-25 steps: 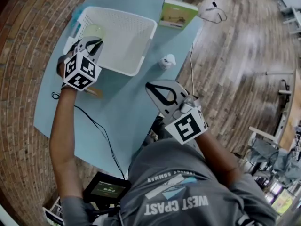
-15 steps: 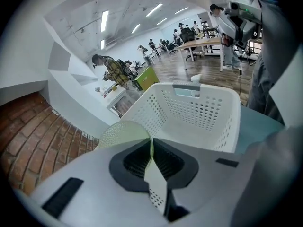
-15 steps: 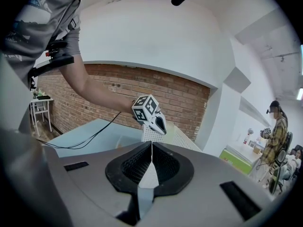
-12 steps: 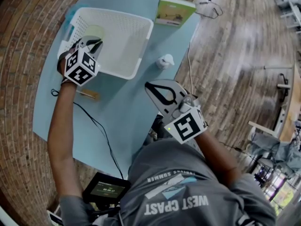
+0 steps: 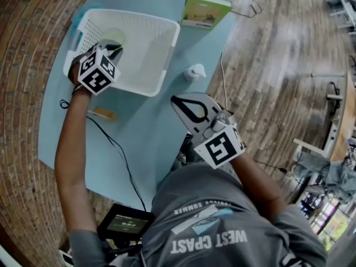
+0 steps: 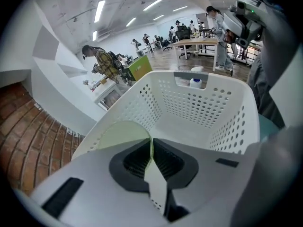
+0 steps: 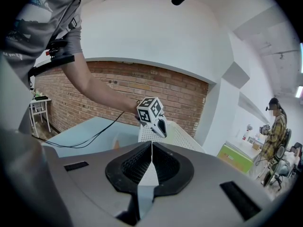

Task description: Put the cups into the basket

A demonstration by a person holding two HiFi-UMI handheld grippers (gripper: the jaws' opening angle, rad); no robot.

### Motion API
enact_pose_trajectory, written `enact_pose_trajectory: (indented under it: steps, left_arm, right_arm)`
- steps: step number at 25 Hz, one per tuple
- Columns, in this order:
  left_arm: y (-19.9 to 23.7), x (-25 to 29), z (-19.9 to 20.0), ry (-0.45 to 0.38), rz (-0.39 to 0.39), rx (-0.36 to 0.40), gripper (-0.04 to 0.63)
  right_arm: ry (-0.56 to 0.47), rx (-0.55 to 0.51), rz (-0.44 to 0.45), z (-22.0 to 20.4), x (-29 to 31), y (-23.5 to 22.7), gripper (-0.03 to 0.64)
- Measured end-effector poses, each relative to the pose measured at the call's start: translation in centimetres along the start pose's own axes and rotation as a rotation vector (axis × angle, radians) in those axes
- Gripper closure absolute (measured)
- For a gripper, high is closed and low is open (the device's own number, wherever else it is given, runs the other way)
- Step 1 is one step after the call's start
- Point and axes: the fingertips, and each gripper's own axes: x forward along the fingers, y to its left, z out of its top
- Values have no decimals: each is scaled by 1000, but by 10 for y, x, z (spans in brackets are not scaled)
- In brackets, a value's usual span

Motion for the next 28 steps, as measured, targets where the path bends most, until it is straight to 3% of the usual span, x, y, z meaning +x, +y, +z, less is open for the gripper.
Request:
enact_pose_trajectory:
  steps: [23, 28]
  left_arm:
    - [-25, 72, -15, 141, -267, 20, 575]
    - [-26, 78, -12, 140, -281, 35, 575]
  right_arm:
    - [33, 39, 2, -23, 20, -16, 603]
    - [43, 52, 3, -28, 23, -17, 603]
